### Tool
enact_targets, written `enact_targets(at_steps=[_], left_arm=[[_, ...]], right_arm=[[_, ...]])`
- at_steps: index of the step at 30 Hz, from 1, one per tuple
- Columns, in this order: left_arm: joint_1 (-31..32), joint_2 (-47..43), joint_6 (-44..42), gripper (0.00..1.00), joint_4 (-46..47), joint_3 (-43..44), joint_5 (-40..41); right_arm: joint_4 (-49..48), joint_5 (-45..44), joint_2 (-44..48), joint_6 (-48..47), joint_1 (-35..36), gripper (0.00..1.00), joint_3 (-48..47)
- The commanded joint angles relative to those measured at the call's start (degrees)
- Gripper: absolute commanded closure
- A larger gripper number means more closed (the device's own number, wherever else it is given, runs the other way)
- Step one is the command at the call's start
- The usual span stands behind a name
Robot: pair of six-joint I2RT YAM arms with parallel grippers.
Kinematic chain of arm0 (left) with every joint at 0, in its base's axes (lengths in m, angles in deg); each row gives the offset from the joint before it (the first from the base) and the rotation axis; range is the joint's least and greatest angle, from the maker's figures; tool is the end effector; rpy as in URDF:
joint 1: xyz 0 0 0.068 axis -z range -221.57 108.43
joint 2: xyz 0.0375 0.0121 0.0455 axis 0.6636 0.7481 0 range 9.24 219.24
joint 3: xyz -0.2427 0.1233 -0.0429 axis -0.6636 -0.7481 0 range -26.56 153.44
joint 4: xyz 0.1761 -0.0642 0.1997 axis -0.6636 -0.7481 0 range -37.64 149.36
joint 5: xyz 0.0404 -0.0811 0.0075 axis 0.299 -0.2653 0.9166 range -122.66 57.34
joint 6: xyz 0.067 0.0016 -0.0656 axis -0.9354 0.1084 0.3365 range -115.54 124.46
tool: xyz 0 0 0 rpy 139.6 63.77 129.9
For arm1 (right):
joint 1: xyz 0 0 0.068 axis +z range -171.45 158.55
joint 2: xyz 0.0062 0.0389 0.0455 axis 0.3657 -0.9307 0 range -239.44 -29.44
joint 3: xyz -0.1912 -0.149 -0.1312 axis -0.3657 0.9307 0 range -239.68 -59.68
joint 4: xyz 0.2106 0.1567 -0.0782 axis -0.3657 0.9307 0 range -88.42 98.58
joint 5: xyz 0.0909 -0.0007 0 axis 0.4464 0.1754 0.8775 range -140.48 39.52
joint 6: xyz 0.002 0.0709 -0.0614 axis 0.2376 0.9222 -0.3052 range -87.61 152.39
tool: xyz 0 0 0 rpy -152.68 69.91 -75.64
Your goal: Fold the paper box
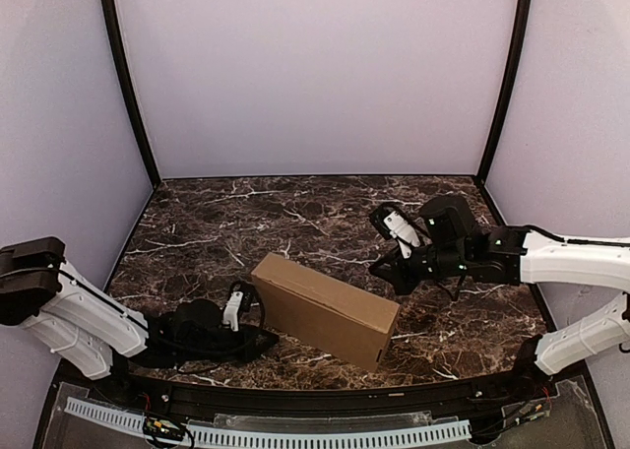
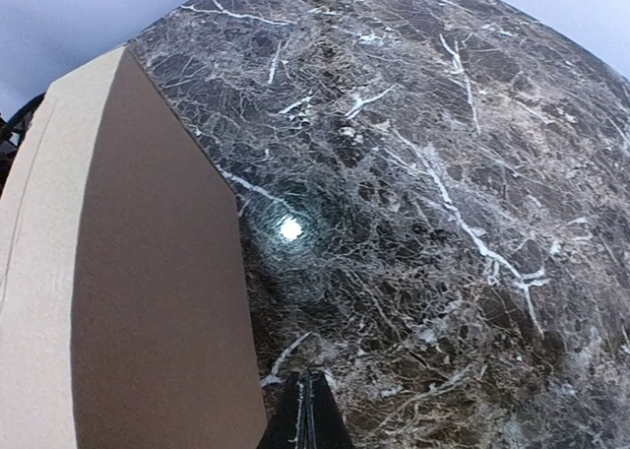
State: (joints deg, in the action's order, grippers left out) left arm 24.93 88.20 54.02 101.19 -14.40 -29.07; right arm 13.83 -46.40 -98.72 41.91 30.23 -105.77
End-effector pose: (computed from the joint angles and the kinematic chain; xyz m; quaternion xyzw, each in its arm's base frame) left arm 0.1123 -0.2449 0.0948 0.1076 0.8361 -0.4417 0.3068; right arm 0.1908 0.2514 0.2247 -0.3347 0.8229 0.2604 0.3782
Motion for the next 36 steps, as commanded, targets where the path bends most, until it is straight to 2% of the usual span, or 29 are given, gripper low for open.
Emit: enact_targets(at_steps=[1, 10, 14, 18, 22, 25, 30, 36], left_arm=[[-0.18, 6.7, 3.1, 0.99, 12.37, 3.2, 1.66], [-4.75, 22.71, 4.83, 0.99, 27.63, 9.58, -3.34], [-7.54, 31.95, 4.87, 0.99, 34.44, 14.57, -9.65], [-9.55, 37.01, 4.71, 0.99, 35.18, 20.51, -13.54], [-10.81, 38.45, 3.54, 0.99, 32.84, 24.68, -15.77], [-12.06, 38.31, 3.89, 0.99, 32.12, 24.54, -17.48], [-15.93, 36.65, 5.79, 0.99, 31.93, 18.94, -21.19], [-20.95, 30.61, 3.96, 0.99, 22.36, 12.73, -24.7]], right_arm=[[-4.95, 7.59, -1.75, 1.27, -0.34, 1.0, 1.15], [-7.45, 15.44, -3.05, 0.75, 0.85, 1.0, -1.13], [-7.87, 16.32, -4.38, 1.1, 2.78, 1.0, -2.29], [-8.97, 15.5, -5.93, 1.97, 5.0, 1.0, -3.1], [-9.69, 14.76, -8.62, 2.72, 6.47, 1.0, -4.42], [-9.45, 13.28, -10.55, 2.96, 6.84, 1.0, -5.29], [-7.87, 9.06, -11.09, 2.6, 6.85, 1.0, -5.95], [-5.93, 5.28, -11.74, 1.69, 6.63, 1.0, -7.32]])
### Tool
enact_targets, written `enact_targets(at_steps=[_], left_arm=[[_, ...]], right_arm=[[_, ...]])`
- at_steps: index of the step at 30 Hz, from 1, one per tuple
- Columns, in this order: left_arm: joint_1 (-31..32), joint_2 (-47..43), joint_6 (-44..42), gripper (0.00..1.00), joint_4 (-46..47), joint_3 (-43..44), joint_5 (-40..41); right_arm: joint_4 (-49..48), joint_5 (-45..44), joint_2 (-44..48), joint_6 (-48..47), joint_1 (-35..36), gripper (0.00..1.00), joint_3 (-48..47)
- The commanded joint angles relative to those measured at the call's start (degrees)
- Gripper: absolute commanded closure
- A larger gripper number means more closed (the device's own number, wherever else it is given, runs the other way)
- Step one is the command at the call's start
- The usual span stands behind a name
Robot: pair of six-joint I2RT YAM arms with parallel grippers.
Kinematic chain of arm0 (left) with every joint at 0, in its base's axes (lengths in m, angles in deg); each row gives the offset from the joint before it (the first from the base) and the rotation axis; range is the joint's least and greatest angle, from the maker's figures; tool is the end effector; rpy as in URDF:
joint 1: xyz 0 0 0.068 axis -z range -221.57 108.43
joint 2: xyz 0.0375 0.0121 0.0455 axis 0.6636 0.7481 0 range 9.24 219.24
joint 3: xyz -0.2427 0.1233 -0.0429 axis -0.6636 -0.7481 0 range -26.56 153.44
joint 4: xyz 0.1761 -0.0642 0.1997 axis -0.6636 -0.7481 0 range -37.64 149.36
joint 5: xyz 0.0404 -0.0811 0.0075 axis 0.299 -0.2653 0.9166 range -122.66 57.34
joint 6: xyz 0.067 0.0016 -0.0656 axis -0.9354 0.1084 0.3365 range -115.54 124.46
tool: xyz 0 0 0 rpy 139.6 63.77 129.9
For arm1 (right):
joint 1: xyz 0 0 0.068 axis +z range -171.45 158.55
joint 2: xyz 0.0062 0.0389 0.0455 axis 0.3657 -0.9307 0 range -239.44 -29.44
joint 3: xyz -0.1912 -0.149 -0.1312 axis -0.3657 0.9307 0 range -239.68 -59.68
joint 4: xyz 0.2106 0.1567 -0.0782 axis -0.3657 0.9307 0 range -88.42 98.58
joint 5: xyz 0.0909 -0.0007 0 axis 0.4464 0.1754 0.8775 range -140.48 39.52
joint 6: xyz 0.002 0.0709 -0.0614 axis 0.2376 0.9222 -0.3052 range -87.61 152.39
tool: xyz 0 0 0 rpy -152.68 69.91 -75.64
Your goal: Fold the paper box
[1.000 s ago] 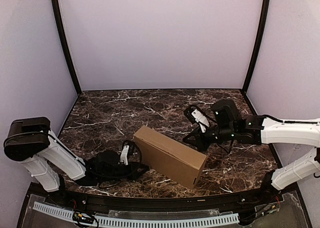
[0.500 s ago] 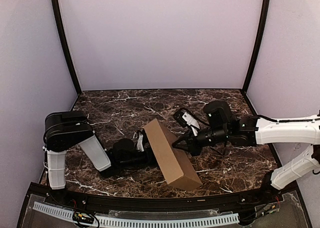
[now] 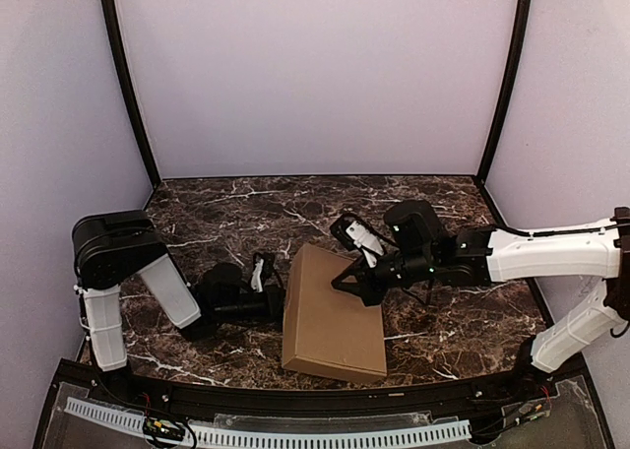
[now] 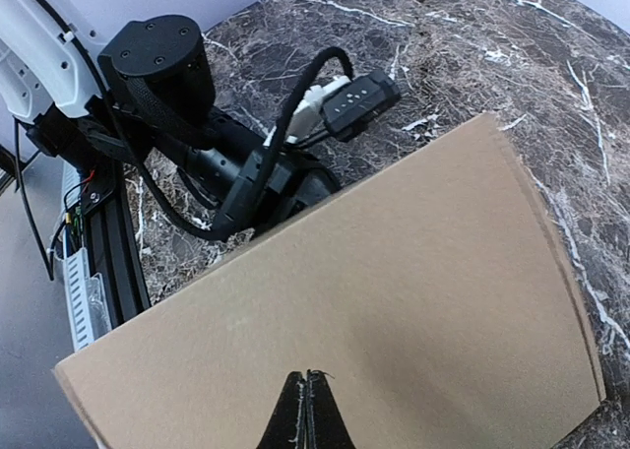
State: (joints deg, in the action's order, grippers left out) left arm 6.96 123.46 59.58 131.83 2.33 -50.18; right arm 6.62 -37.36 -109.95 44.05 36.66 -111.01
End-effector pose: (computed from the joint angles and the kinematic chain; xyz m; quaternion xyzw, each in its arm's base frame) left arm 0.2201 -0.2873 0.0699 0.0505 0.7769 -0.5580 0.2872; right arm 0.1738 0.3159 0.2152 -0.3954 0.7858 0.3486 0.3235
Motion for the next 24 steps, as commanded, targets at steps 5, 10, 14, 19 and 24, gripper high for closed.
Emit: enact_targets(at_steps=[5, 10, 14, 19, 24], left_arm=[[-7.07, -13.84, -6.92, 0.99, -21.62, -4.89, -5.65], [-8.26, -25.06, -20.24, 0.93, -52.76, 2.45, 0.6], [-8.36, -34.28, -28.46, 0.79, -69.79, 9.58, 7.11], [-8.37, -39.88, -34.49, 0.57, -80.76, 16.97, 10.78], [-8.37, -43.16, -38.47, 0.05, -90.31, 24.77, 12.71]], right_arm=[[2.94, -5.4, -0.19, -1.39, -1.07, 0.99, -2.95], [3.77, -6.59, 2.13, -2.11, -3.15, 0.96, -2.33], [4.32, -9.27, 4.29, -2.63, -4.76, 0.74, -1.44], [5.18, -13.54, 6.5, -3.4, -5.84, 0.39, -0.77], [5.6, -20.66, 9.81, -4.36, -6.7, 0.01, 0.9]])
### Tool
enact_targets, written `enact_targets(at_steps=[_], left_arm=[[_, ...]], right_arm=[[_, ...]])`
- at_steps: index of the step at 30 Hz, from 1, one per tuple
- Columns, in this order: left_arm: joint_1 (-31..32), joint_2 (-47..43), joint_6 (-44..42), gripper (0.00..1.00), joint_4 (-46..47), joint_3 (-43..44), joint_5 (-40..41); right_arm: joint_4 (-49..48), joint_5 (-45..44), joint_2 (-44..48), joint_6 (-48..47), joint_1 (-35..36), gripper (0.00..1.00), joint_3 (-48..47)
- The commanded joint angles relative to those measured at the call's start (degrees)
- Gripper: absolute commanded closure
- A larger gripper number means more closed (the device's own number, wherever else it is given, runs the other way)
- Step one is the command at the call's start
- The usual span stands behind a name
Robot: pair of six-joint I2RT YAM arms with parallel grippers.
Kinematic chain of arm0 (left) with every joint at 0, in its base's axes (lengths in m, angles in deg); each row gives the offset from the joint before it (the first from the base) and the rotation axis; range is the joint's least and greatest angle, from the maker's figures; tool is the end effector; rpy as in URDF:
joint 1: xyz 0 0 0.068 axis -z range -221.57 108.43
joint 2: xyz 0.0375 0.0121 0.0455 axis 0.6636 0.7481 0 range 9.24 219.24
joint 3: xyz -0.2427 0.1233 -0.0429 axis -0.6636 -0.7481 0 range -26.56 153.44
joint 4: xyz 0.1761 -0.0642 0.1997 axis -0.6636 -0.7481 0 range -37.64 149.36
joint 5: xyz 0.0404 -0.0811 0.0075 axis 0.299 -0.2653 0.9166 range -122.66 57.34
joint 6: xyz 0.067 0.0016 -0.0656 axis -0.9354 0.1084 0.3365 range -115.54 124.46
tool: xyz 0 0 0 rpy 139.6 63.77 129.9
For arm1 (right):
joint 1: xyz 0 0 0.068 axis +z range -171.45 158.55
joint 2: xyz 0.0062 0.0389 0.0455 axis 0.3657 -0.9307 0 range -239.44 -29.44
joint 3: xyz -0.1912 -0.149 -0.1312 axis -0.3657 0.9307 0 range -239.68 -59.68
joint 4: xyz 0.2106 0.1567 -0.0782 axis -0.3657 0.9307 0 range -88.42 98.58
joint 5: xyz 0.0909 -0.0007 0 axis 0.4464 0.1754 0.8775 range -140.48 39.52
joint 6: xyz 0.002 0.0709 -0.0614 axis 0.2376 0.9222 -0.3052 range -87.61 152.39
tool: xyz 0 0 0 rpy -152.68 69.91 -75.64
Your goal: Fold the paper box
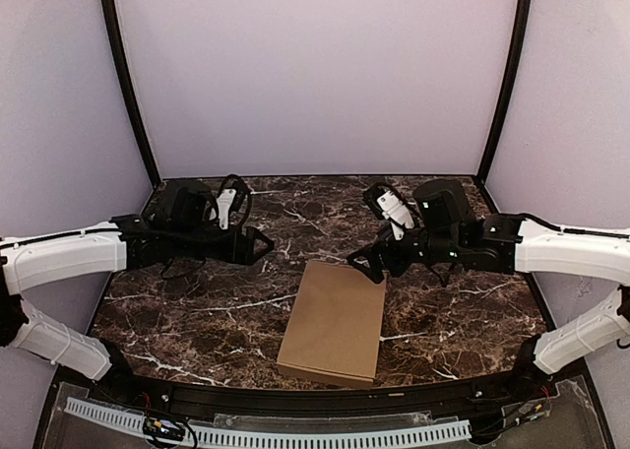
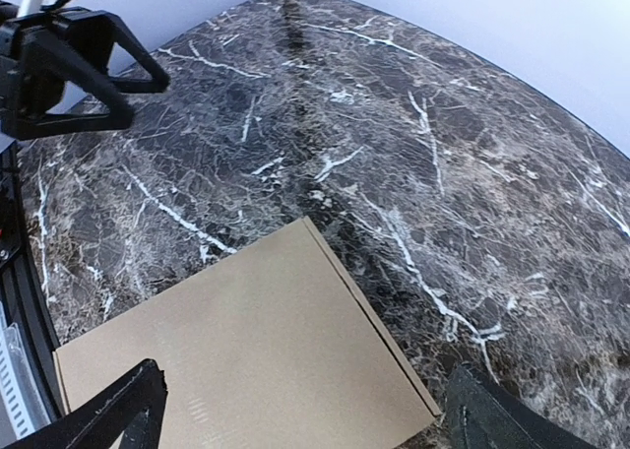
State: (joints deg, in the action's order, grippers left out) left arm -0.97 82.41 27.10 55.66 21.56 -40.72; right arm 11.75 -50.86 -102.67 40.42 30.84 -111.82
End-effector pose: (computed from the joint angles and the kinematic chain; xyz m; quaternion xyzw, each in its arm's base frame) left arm 0.2507 -0.2304 0.2380 0.1694 0.8423 -0.3179 0.4010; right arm 0.2089 0.2695 0.2498 -0.3268 0.8079 0.2439 0.4255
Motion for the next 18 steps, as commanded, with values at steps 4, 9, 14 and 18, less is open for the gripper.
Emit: enact_targets(at_steps=[4, 9, 14, 18], left_arm=[[-0.43, -2.86, -8.09, 0.01, -21.93, 13.05, 5.14], [-1.88, -2.78, -11.89, 0.01, -29.29, 22.01, 11.33], [-14.52, -1.23, -11.88, 0.01, -28.44, 24.09, 4.08], [-24.38, 0.11, -11.26, 0.01, -25.0, 21.56, -1.81]], right_arm=[[2.22, -14.36, 4.16, -0.11, -1.3, 0.02, 2.05], [7.62, -28.51, 5.34, 5.36, -2.08, 0.01, -0.43], [14.14, -20.05, 4.47, 9.29, -16.51, 0.01, -4.44], [14.76, -9.52, 6.83, 10.88, -30.12, 0.01, -3.72]])
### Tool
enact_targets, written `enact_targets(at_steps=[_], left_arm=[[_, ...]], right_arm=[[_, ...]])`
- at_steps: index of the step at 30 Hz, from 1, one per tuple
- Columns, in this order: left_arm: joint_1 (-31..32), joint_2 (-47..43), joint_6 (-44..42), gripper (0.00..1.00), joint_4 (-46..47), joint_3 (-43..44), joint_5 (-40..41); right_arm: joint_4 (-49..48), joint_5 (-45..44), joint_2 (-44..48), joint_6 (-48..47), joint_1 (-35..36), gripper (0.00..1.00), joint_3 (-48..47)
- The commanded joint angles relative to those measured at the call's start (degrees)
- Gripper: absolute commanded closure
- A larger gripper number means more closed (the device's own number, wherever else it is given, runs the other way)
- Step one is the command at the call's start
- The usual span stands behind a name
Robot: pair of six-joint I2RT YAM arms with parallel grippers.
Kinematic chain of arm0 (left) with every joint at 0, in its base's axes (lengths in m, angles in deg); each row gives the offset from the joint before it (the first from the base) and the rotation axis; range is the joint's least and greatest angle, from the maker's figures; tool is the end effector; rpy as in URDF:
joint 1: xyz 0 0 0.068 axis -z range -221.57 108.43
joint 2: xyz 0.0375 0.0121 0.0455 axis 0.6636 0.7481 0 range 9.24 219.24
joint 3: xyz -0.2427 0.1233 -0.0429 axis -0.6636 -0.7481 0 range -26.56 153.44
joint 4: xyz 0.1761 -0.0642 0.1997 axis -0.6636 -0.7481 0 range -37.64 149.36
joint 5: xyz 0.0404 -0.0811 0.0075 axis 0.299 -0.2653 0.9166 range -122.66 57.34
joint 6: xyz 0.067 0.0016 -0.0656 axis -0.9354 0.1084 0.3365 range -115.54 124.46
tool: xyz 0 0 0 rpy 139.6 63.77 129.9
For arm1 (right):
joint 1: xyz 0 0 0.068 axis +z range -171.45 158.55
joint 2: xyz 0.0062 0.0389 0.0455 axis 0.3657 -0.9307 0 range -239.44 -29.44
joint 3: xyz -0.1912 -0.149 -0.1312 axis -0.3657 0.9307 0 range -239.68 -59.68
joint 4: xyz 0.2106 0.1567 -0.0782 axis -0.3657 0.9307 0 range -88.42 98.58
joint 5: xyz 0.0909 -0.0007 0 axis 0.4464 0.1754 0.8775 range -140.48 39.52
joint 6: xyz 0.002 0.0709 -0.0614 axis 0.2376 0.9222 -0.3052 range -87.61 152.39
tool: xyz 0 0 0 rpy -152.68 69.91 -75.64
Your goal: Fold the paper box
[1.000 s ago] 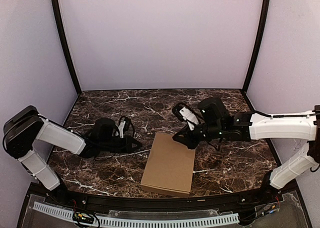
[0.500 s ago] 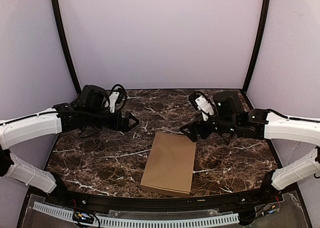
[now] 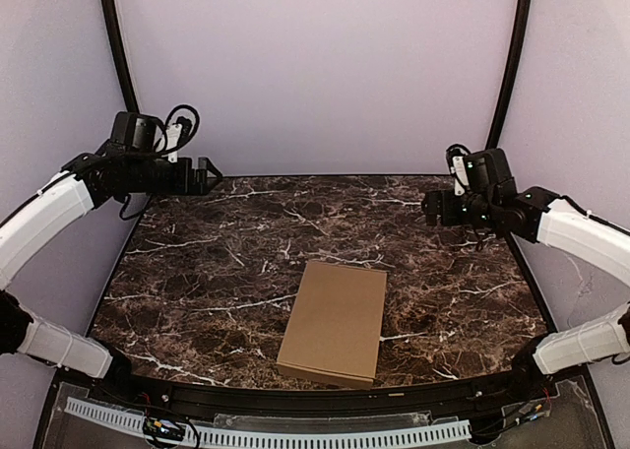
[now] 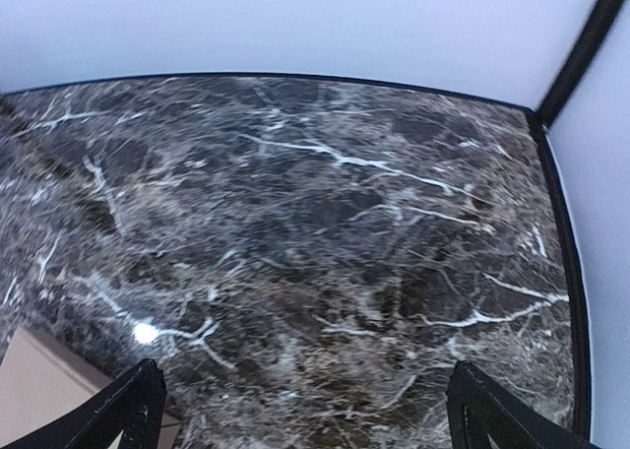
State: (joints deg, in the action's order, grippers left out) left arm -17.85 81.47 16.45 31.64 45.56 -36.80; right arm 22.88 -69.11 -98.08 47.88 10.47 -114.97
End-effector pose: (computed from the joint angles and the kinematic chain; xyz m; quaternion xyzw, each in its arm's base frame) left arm 0.3060 -0.1410 0.3531 0.1061 0.8495 -0.1876 0.4816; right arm 0.2813 0.1435 0.2731 -0.0505 0.8757 0.0530 0.4773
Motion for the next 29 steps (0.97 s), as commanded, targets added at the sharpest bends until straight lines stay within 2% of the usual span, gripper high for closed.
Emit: enact_targets(at_steps=[1, 3, 5, 12, 18, 23, 27, 29], left_arm=[[-10.33, 0.94, -0.63, 0.01, 0.8, -4.23, -7.05], [-14.02, 0.16, -0.23, 0.01, 3.73, -6.97, -8.06], [-16.34, -1.08, 0.56, 0.01, 5.46, -8.79, -9.04], [-16.78, -10.01, -1.74, 0.01, 10.51, -14.44, -4.8], [-16.79, -19.31, -4.28, 0.01, 18.9, -20.63, -10.07], [-16.79, -19.08, -4.99, 0.01, 18.92, -21.05, -9.63], [-16.79, -17.49, -4.79, 0.01, 17.96, -20.33, -10.03], [-16.83, -17.08, -4.81, 0.01, 17.68, -20.19, -10.21]], right_arm=[[4.07, 11.49, 2.75, 3.71, -13.63, 0.01, -0.33], [5.2, 14.83, 3.4, 2.92, -17.33, 0.01, -0.26], [6.57, 15.09, 3.34, 0.84, -17.88, 0.01, -0.91], [7.78, 17.04, 6.36, -3.86, -17.8, 0.01, -1.03], [2.28, 16.9, 15.01, -5.97, -17.91, 0.01, 3.6], [-0.77, 20.28, 18.71, -6.83, -17.86, 0.01, 5.94], [0.83, 23.02, 18.48, -7.66, -17.9, 0.01, 5.0], [1.44, 21.38, 17.15, -6.68, -17.86, 0.01, 4.37]])
